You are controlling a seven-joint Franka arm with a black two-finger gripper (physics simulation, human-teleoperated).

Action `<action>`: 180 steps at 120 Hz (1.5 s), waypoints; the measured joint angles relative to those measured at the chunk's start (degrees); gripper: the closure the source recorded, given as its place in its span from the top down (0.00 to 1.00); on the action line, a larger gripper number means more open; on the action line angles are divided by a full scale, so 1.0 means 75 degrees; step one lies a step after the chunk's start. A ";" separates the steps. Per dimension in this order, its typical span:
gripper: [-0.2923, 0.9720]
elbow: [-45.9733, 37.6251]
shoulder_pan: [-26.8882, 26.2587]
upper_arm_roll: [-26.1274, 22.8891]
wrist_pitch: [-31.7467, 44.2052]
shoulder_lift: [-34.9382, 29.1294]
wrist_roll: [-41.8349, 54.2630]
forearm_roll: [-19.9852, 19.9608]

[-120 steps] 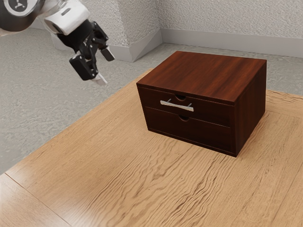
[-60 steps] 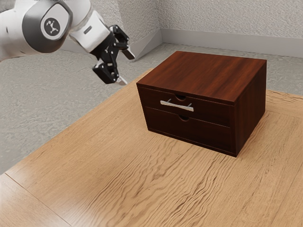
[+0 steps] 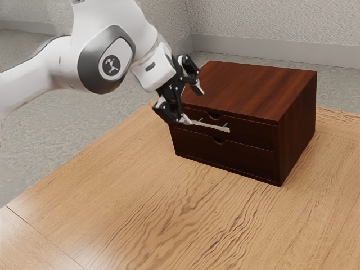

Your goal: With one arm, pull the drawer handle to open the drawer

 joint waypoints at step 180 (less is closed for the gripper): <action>0.37 0.0551 0.0016 0.0068 0.0693 0.1633 -0.0468 0.0627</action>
